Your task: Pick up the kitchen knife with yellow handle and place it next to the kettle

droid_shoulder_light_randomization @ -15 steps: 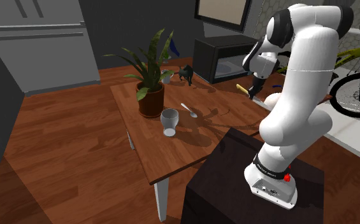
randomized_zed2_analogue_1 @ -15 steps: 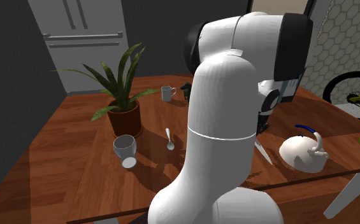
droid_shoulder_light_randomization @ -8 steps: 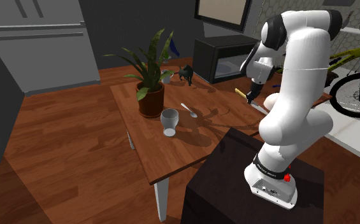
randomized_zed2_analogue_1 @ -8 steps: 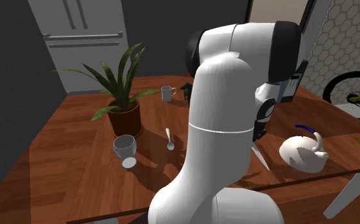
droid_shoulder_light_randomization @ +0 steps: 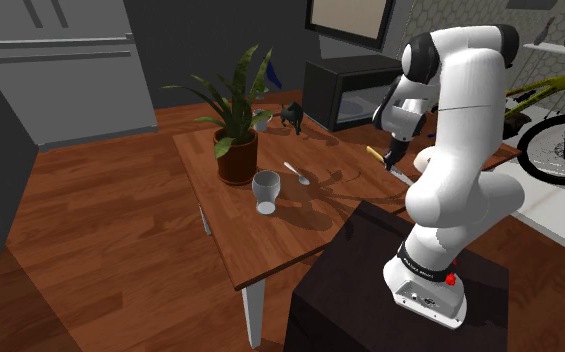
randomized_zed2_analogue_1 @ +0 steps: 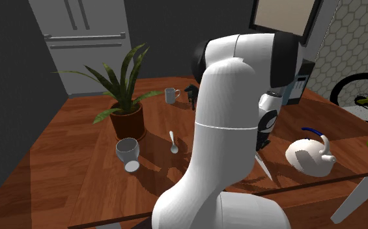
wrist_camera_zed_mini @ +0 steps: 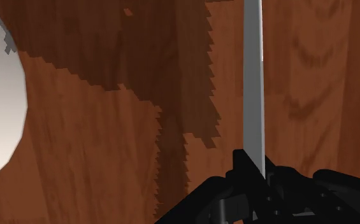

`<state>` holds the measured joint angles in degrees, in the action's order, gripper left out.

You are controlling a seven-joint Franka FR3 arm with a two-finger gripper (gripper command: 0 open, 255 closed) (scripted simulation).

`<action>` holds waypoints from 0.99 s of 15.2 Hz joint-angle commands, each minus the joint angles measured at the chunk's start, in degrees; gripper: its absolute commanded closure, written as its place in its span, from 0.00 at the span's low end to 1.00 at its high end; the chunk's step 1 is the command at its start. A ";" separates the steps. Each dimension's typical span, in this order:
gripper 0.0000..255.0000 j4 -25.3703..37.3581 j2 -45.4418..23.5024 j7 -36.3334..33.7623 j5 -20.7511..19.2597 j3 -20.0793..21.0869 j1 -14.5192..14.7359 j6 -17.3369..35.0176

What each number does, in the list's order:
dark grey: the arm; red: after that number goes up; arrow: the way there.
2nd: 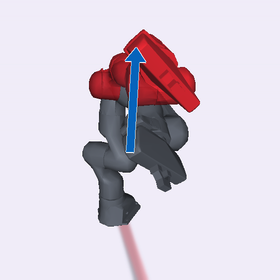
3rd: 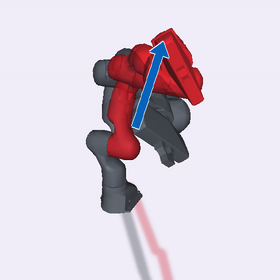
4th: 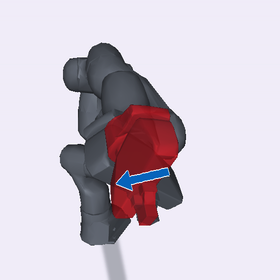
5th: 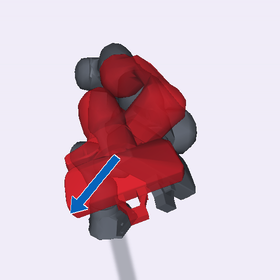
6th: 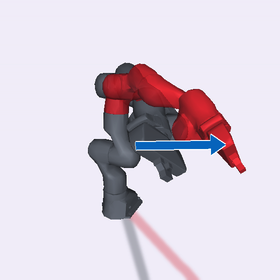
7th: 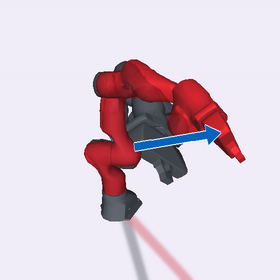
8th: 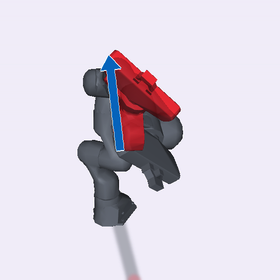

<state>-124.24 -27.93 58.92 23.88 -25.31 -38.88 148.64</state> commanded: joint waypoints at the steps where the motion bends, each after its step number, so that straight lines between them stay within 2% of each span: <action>1: 1.00 0.13 -0.83 0.55 0.67 0.55 -0.48 0.67; 8: 1.00 0.13 -0.83 0.54 0.66 0.55 -0.48 0.67; 9: 0.00 0.13 -0.83 0.54 0.66 0.55 -0.48 0.67; 14: 0.00 0.13 -0.83 0.54 0.66 0.55 -0.48 0.67; 15: 0.00 -0.26 0.90 -0.34 -0.62 -0.57 0.36 -0.60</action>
<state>-124.25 -27.98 59.08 23.96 -25.30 -39.00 148.70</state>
